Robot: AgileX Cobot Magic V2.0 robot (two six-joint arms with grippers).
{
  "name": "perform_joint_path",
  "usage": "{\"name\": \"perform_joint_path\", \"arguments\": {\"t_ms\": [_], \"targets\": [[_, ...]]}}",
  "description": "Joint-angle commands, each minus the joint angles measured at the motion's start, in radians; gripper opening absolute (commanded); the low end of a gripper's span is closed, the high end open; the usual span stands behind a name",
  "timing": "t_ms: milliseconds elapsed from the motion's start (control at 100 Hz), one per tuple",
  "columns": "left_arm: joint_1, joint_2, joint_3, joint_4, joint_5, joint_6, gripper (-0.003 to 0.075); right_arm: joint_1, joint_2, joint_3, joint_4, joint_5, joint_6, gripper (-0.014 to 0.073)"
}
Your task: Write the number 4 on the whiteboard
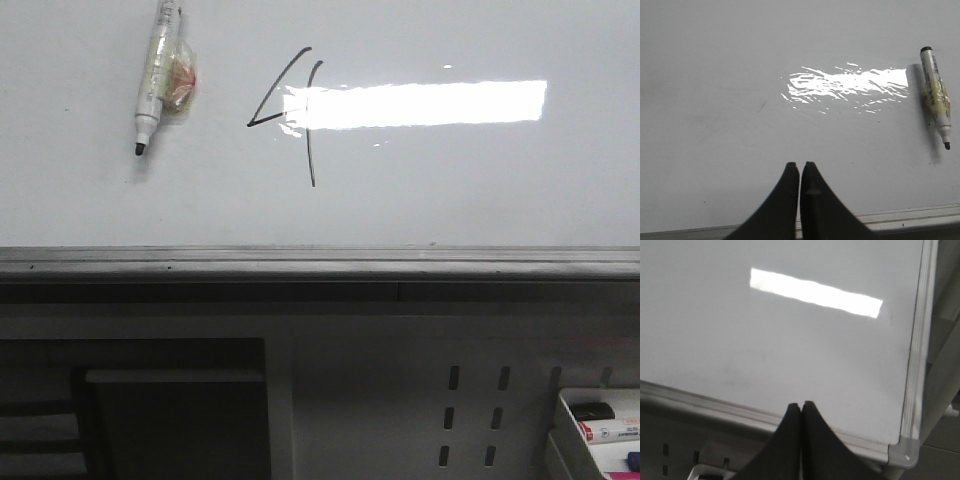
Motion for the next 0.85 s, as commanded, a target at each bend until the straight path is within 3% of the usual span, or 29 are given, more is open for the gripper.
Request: {"name": "perform_joint_path", "arguments": {"t_ms": [0, 840], "targets": [[0.002, -0.028, 0.029, -0.007, -0.069, -0.013, -0.0020, -0.004, -0.024, 0.017, -0.012, -0.114, 0.010, -0.0066], [0.002, -0.028, 0.029, -0.007, -0.069, -0.013, -0.0020, -0.004, -0.024, 0.037, -0.004, -0.114, 0.012, -0.0066]]}}
